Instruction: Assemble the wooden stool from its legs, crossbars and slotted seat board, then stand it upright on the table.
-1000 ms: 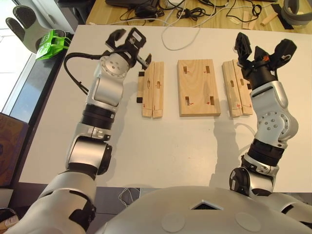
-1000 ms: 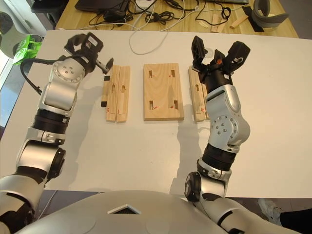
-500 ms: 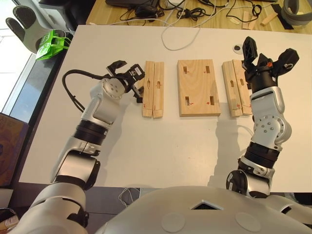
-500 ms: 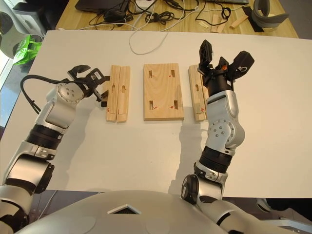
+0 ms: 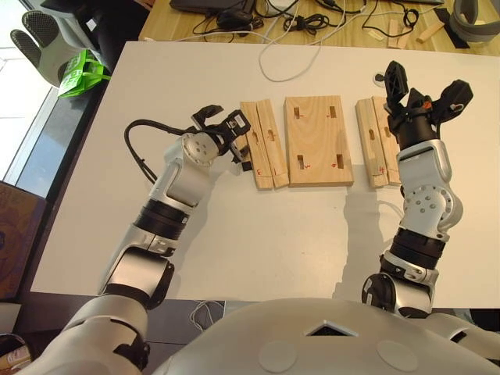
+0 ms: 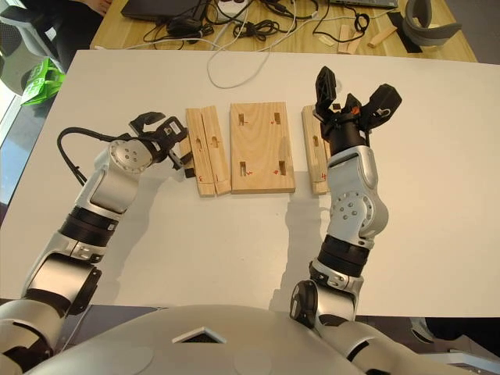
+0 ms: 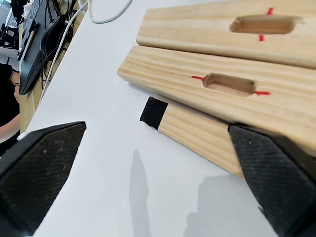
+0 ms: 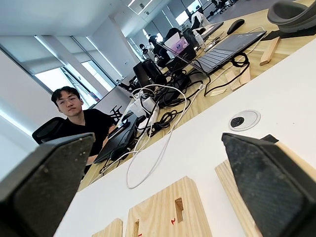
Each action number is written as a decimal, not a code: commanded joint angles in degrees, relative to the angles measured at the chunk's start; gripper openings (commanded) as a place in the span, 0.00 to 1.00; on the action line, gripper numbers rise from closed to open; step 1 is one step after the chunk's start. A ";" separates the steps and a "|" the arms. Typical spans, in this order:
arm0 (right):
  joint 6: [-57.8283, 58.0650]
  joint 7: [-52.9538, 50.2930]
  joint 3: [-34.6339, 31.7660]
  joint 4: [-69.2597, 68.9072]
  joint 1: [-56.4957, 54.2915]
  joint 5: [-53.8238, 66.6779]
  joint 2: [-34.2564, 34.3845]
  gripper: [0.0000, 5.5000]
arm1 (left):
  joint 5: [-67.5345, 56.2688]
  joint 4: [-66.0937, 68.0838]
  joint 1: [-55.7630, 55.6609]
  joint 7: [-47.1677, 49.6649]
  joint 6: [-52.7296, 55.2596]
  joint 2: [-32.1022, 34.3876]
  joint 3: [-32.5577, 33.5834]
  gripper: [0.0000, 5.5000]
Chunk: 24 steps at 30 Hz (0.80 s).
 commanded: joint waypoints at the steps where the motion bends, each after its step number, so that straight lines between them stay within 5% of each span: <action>1: -0.43 -0.53 0.99 -0.76 0.67 0.45 0.39 0.87 | -0.90 -0.80 -1.05 0.22 1.67 -1.48 1.40 0.98; 9: -0.56 -0.84 1.84 -0.94 0.32 0.38 0.35 0.87 | 0.58 -2.79 2.32 -1.45 2.41 -0.58 -2.20 0.98; 18: -0.66 -0.60 1.92 0.12 -0.44 0.25 -0.27 0.87 | -2.44 -2.53 -1.75 6.50 2.82 -5.18 6.98 0.98; 24: -1.29 0.01 2.41 0.67 -0.88 0.12 -0.74 0.87 | -0.42 -2.24 0.82 2.68 2.35 -2.28 1.69 0.98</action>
